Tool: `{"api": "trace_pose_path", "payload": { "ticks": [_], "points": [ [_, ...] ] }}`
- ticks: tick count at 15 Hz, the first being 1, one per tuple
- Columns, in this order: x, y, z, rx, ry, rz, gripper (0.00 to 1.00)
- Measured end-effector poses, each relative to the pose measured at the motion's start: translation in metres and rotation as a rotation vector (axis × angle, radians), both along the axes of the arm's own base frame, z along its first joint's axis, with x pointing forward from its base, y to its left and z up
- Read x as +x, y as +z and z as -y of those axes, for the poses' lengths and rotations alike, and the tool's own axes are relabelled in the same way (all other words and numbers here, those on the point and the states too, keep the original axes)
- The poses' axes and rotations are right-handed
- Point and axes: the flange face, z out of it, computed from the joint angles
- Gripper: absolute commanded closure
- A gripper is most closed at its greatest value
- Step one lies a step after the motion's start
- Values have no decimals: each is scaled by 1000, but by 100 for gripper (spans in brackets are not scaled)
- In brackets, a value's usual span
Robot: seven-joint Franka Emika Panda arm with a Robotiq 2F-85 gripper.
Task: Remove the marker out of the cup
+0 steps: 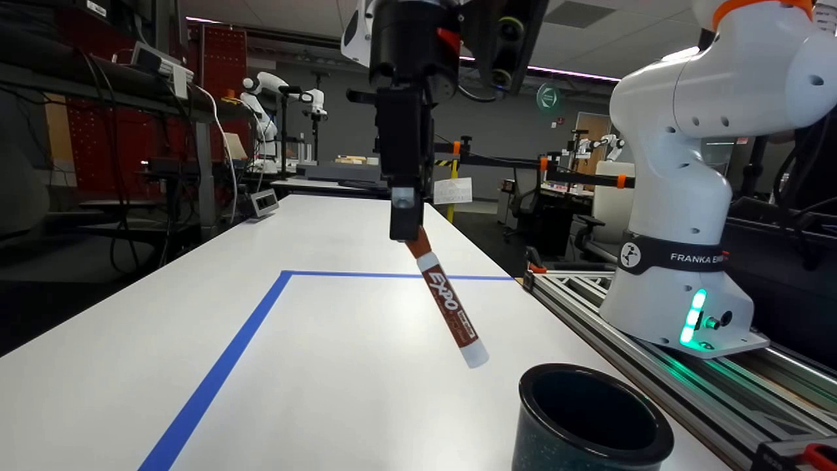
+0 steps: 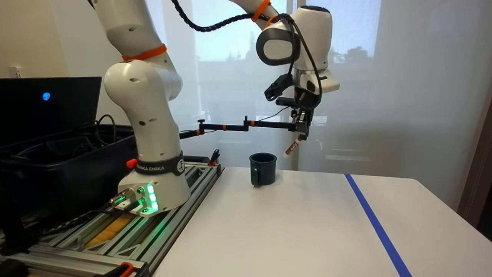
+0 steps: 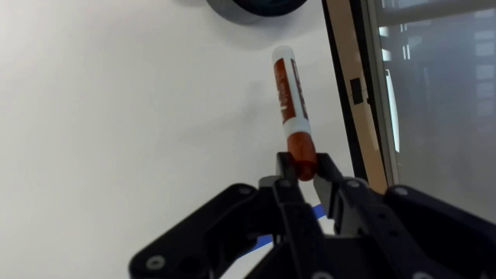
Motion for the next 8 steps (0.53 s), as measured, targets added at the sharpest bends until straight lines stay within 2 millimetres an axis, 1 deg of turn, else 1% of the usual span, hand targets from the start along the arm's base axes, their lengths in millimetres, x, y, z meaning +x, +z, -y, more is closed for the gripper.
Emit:
{"api": "trace_pose_path", "payload": {
  "ticks": [4,8],
  "points": [
    [0,-14,42,86,-134,-11,95],
    [-6,-32,74,156,-235,-23,95]
  ]
}}
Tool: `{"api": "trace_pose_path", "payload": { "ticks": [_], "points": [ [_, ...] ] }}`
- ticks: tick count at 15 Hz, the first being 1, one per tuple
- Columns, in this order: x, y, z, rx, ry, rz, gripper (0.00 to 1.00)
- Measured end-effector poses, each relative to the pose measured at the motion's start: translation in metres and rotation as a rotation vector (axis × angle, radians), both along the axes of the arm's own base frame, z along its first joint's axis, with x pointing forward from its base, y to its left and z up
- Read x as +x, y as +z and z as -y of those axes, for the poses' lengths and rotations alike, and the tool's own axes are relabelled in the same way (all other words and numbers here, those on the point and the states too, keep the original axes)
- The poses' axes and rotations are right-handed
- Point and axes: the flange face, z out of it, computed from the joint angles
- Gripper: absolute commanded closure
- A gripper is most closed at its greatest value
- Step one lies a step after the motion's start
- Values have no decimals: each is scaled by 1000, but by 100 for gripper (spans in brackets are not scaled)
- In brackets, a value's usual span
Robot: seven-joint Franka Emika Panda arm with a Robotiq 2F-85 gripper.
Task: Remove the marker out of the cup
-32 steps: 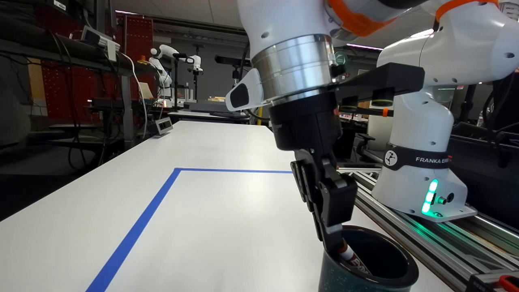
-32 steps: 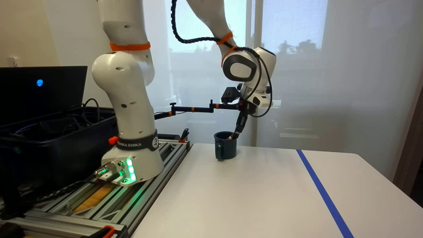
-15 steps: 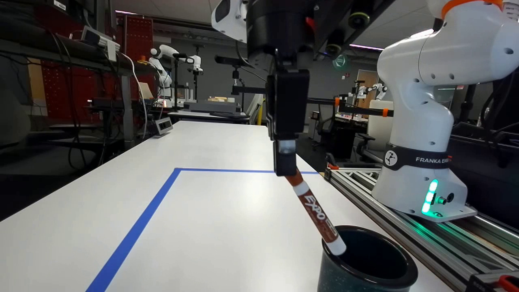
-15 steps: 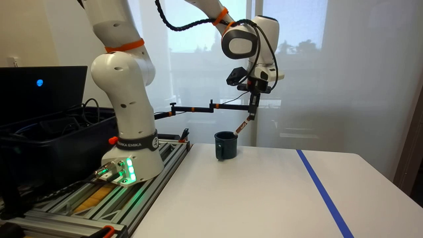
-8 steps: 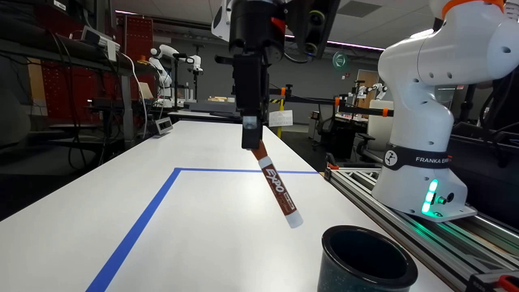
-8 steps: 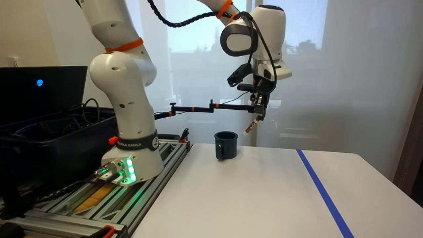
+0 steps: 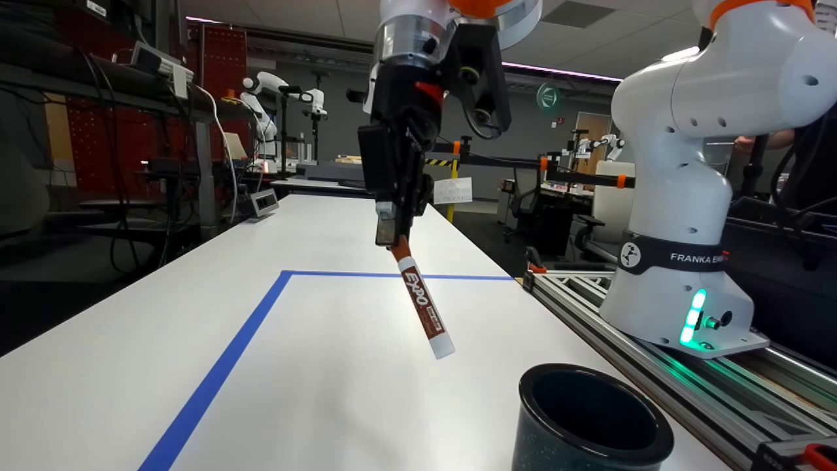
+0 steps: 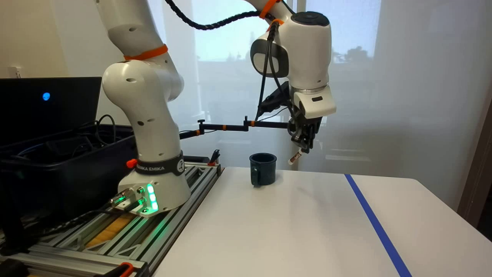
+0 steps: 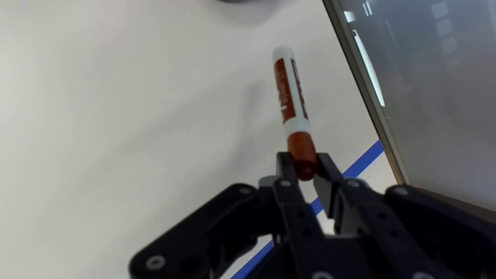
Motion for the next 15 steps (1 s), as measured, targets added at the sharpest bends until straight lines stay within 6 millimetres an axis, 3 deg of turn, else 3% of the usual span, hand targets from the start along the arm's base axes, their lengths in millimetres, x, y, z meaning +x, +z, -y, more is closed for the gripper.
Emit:
{"api": "trace_pose_path", "payload": {
  "ticks": [5,15],
  "points": [
    [-8,-27,26,46,-82,-42,95],
    [-20,-76,51,36,-156,-159,95]
  ]
}}
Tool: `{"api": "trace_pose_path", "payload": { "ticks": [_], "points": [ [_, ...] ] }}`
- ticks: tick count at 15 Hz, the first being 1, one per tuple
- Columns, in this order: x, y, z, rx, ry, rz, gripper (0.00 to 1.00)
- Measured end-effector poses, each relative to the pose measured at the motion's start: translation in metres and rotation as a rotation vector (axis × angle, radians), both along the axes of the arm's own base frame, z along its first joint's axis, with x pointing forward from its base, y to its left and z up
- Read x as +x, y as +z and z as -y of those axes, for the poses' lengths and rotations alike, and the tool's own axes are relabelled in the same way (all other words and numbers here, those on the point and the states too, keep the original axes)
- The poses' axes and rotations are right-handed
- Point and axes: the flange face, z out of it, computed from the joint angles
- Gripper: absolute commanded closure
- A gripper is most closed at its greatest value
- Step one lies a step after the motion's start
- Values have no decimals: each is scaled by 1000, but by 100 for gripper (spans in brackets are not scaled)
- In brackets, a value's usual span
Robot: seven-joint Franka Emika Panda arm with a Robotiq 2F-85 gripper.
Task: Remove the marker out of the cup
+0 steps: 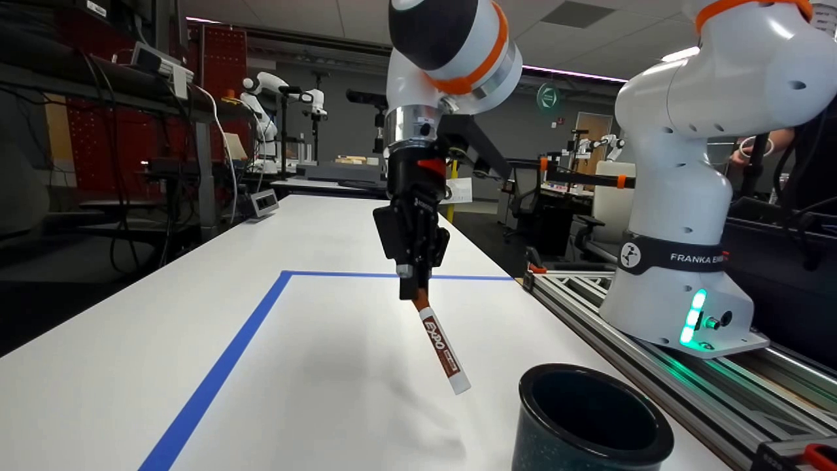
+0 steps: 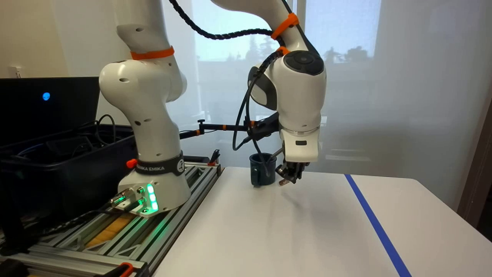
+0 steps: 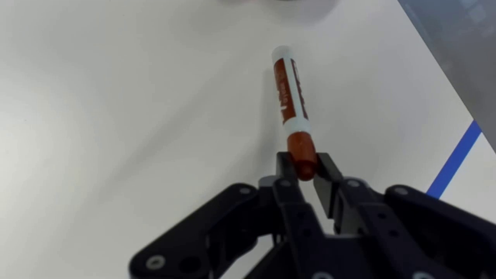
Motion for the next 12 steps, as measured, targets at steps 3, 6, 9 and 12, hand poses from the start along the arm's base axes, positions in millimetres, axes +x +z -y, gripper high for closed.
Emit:
{"api": "trace_pose_path", "payload": {
  "ticks": [3,6,9,12],
  "points": [
    [-2,-9,6,-9,-15,-18,95],
    [-2,-17,9,-13,-24,-34,95],
    [-4,-23,10,-17,-27,-49,95],
    [-5,-29,11,-20,-30,-63,95]
  ]
}}
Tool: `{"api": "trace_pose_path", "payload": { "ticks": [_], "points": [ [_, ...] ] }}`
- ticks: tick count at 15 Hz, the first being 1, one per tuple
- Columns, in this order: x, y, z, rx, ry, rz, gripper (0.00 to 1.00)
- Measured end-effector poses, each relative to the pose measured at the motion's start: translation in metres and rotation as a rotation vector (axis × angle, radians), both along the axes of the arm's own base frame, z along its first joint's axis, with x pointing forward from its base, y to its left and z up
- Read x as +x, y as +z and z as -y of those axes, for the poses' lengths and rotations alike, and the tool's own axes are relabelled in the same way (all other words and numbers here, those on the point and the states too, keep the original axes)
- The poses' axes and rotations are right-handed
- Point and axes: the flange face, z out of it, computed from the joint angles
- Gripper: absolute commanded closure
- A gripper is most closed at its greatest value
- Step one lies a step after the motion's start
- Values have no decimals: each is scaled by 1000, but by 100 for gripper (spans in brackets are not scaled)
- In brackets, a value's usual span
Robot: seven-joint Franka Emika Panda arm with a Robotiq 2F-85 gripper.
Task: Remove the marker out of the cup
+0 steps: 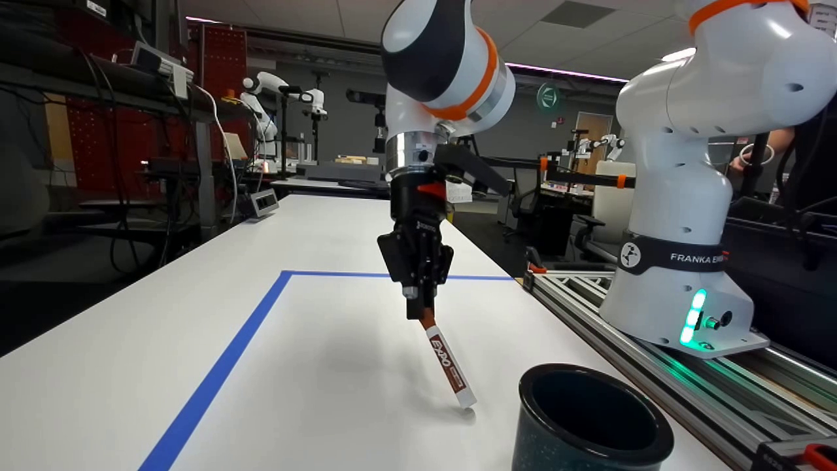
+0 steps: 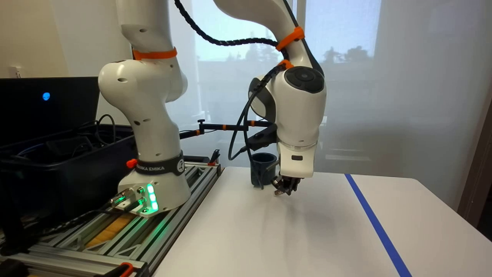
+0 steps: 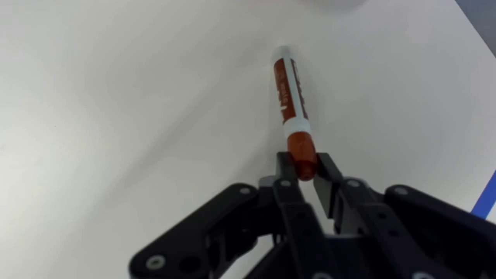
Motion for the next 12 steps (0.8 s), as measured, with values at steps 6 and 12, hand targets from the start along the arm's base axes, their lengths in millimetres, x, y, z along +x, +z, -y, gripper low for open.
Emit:
{"api": "trace_pose_path", "payload": {
  "ticks": [6,12],
  "points": [
    [1,-8,3,0,3,-13,95],
    [2,-14,3,0,7,-24,48]
  ]
}}
